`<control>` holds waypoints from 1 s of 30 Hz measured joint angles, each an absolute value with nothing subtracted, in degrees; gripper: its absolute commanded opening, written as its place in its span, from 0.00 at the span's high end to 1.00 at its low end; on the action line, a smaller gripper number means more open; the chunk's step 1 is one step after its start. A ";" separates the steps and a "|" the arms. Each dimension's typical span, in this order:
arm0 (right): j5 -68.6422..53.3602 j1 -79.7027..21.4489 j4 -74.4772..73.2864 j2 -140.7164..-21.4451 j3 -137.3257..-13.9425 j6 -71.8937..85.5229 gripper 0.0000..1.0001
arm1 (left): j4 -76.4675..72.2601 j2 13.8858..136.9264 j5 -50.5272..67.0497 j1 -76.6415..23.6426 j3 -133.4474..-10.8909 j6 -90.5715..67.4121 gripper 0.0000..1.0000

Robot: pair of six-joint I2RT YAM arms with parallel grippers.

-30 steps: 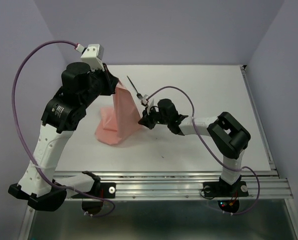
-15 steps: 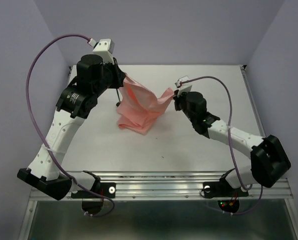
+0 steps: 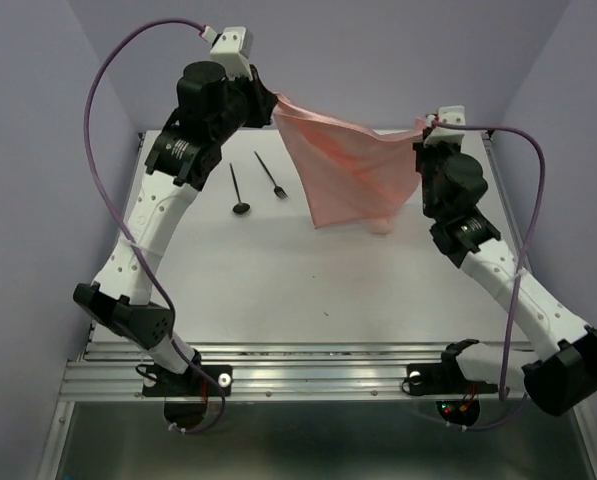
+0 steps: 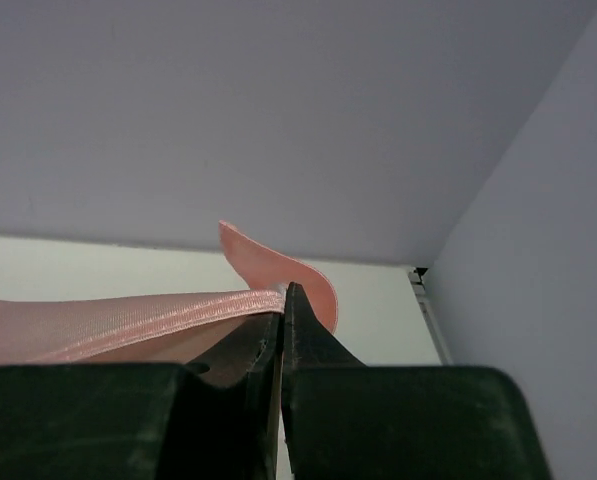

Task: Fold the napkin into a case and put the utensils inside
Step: Pick up the crumpled napkin from the center of the board.

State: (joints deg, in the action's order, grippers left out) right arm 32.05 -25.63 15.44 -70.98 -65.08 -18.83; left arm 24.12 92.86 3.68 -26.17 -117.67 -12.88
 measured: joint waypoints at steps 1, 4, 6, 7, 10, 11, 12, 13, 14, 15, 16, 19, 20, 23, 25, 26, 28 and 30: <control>33.12 -25.71 15.09 -67.92 -63.42 -19.05 0.99 | 22.96 91.39 4.16 -26.17 -115.07 -12.86 1.00; 35.16 -25.87 11.99 -59.33 -56.93 -16.88 0.99 | 19.18 83.85 6.96 -26.13 -101.12 -13.21 1.00; 34.96 -26.06 8.08 -54.04 -52.62 -10.39 0.98 | 15.09 77.97 9.76 -26.28 -89.36 -14.31 1.00; 34.72 -26.09 5.15 -52.05 -50.68 -7.64 0.98 | 14.37 75.46 10.83 -26.41 -84.18 -14.85 1.00; 33.39 -26.13 -6.09 -49.10 -45.17 7.88 0.63 | 10.66 70.32 14.81 -26.50 -67.55 -18.41 1.00; 33.30 -26.13 -8.14 -49.21 -44.69 10.17 0.54 | 10.11 70.08 15.46 -26.50 -63.22 -19.42 1.00; 32.99 -26.11 -10.96 -49.67 -44.05 14.00 0.43 | 10.00 70.24 15.84 -26.48 -61.28 -20.08 1.00; 31.16 -26.11 -15.27 -52.03 -43.79 20.47 0.34 | 8.60 70.37 16.34 -26.48 -57.80 -21.17 1.00; 29.47 -25.93 -17.50 -53.63 -43.68 24.32 0.32 | 8.36 70.39 16.58 -26.48 -55.33 -21.89 1.00; 27.94 -25.93 -19.38 -55.31 -43.53 27.86 0.32 | 8.16 70.37 16.60 -26.48 -52.66 -22.72 1.00; 26.44 -25.96 -21.56 -57.25 -43.13 31.77 0.31 | 8.16 70.37 16.58 -26.44 -51.68 -23.09 1.00; 25.19 -25.98 -27.38 -59.51 -42.28 40.60 0.30 | 7.62 70.37 16.14 -26.28 -49.39 -23.77 1.00; 25.30 -25.96 -28.71 -59.48 -42.24 41.98 0.31 | 6.96 70.37 15.90 -26.24 -49.25 -23.90 1.00; 26.57 -25.96 -32.97 -59.16 -42.39 46.59 0.33 | 5.56 70.28 15.40 -26.20 -49.21 -24.10 1.00; 26.76 -25.85 -35.66 -59.53 -42.70 48.62 0.33 | 5.06 70.28 15.05 -26.17 -49.17 -24.18 1.00; 26.74 -25.85 -36.80 -59.99 -42.78 49.69 0.33 | 4.89 70.24 14.92 -26.17 -49.08 -24.29 1.00; 26.44 -25.85 -38.57 -61.21 -42.81 51.27 0.31 | 4.51 70.08 14.55 -26.17 -48.60 -24.47 1.00; 25.50 -25.26 -39.81 -62.83 -42.74 52.40 0.30 | 4.29 69.82 14.28 -26.17 -47.86 -24.60 1.00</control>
State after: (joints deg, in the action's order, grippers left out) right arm 25.50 -25.26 -39.81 -62.83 -42.74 52.40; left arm 4.29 69.82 14.28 -26.17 -47.86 -24.60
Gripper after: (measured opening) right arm 0.686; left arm 0.022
